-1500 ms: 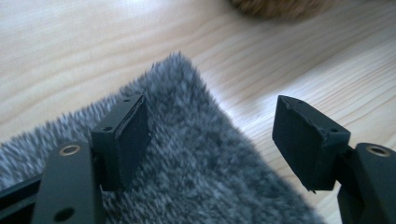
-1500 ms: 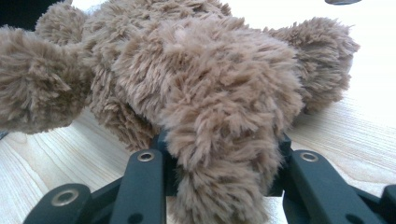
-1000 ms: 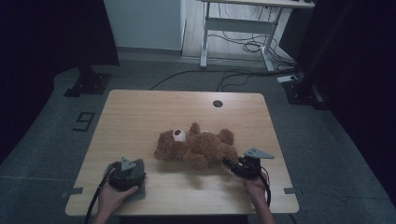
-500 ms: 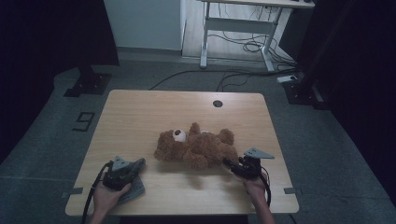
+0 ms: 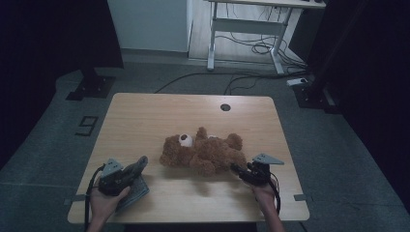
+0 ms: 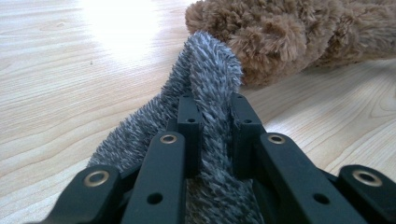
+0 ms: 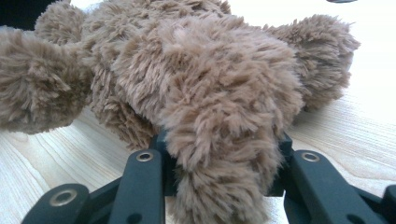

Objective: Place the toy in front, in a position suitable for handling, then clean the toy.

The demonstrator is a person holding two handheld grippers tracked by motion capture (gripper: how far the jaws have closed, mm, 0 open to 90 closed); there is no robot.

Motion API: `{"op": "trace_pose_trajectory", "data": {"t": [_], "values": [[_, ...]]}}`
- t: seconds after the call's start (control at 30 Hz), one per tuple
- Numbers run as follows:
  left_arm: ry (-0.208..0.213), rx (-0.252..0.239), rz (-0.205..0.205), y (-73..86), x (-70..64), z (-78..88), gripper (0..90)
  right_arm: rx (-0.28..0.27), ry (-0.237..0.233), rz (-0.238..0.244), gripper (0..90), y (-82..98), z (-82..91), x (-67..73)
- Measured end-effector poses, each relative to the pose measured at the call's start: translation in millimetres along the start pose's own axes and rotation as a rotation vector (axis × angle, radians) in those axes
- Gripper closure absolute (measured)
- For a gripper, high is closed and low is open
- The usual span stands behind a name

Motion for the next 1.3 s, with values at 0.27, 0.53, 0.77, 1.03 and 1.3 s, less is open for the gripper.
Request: {"op": "trace_pose_trajectory", "data": {"t": [0.27, 0.53, 0.77, 1.03, 1.3], "values": [[0.005, -0.009, 0.001, -3.2, -3.8, 0.8, 77.2, 0.000, -0.002, -0.001, 61.0, 0.1, 0.0, 0.0], [0.032, -0.032, -0.023, -18.8, -14.4, 3.0, 77.1, 0.004, -0.005, -0.002, 61.0, 0.4, 0.5, 0.2], [0.086, -0.073, -0.066, -52.6, -38.2, -2.4, 77.1, 0.008, -0.012, -0.009, 61.0, 1.0, 0.4, 0.0], [0.160, -0.065, -0.156, -94.6, -85.2, -39.6, 77.2, 0.022, -0.027, -0.018, 60.8, 3.5, 0.3, -0.5], [0.202, 0.027, -0.203, -109.1, -128.1, -106.5, 77.2, 0.016, -0.030, -0.020, 60.8, 3.6, 0.3, -1.0]]}}
Point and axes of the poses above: each handheld gripper's, and its own axes: z roughly backward along the jaws, y roughly out of its underside, x roughly to its left, the point moved 7 cm from there along -z, roughly forward along the jaws, and after that the axes turned 1 degree about y, right-handed, at the moved point
